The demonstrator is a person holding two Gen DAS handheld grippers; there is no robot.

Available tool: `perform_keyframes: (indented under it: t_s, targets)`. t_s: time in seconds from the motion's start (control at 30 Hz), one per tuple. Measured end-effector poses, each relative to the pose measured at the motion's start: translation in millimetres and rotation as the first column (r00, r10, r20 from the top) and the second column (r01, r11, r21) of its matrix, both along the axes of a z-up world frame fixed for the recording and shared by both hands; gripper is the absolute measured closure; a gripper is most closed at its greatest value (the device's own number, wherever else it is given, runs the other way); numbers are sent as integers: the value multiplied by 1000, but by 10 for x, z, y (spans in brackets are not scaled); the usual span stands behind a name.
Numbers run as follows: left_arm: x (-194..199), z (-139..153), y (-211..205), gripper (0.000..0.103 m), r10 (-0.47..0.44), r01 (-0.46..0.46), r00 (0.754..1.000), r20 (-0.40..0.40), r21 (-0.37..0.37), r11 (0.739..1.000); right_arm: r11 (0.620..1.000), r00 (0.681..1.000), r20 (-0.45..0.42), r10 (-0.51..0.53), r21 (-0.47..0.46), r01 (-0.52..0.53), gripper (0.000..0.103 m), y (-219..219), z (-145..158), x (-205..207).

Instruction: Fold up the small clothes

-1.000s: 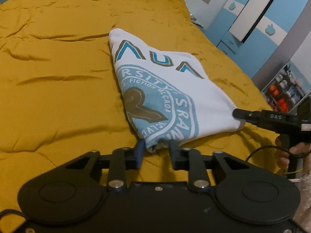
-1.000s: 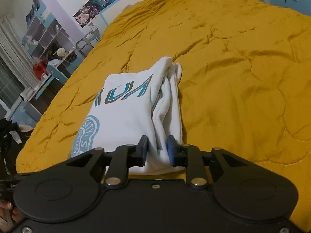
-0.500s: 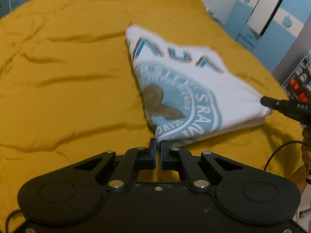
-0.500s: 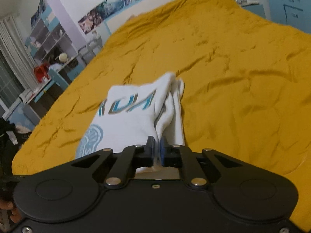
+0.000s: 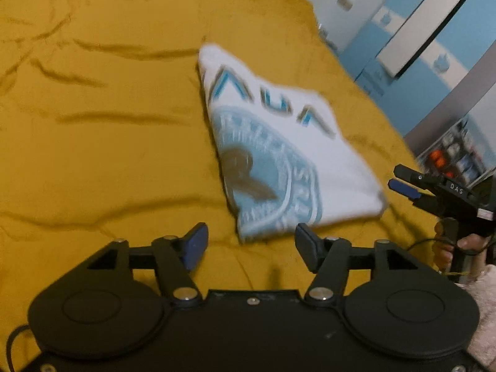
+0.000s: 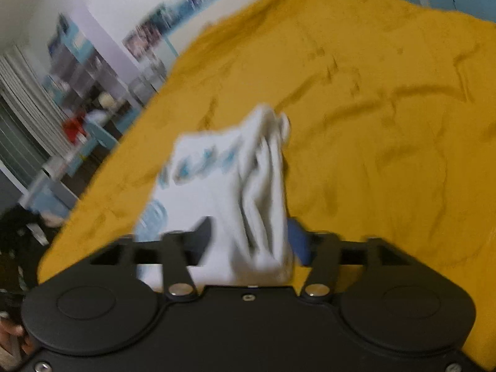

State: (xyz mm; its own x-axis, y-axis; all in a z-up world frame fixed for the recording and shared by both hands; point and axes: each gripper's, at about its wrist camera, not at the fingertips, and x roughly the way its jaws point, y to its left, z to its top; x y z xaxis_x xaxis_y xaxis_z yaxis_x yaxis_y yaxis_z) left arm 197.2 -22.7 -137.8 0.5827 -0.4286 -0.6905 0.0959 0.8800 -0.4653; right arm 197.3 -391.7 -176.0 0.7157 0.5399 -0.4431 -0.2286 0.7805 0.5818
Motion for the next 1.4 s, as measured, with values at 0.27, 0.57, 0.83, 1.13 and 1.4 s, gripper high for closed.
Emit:
perform_keyframes:
  t_s: [0.27,0.57,0.83,1.13,1.4]
  targets:
    - [631,-136,286,25,85,-85,996,-9,-219,972,994,993,-83,81,78,-75,35,-57,-85,685]
    - [1230,-465,95,24,41,-58,995,-92,-191,980,981,967,-194,163,139,-137,32,84,-416,1087]
    - [1429,-616,22,22,12,-33,996,-91,-228,973,955,944,-212,252,209,-208,24,215,-506,1290]
    - [1569,-734,85,21,-4,-40,992,-128,-338,940,945,933,-220,283,231,-232,19,377,-560,1421]
    - [1662,-786,48,23,-16,-40,989,-150,-364,931,941,934,-210,289,238,-238,17,436,-610,1447]
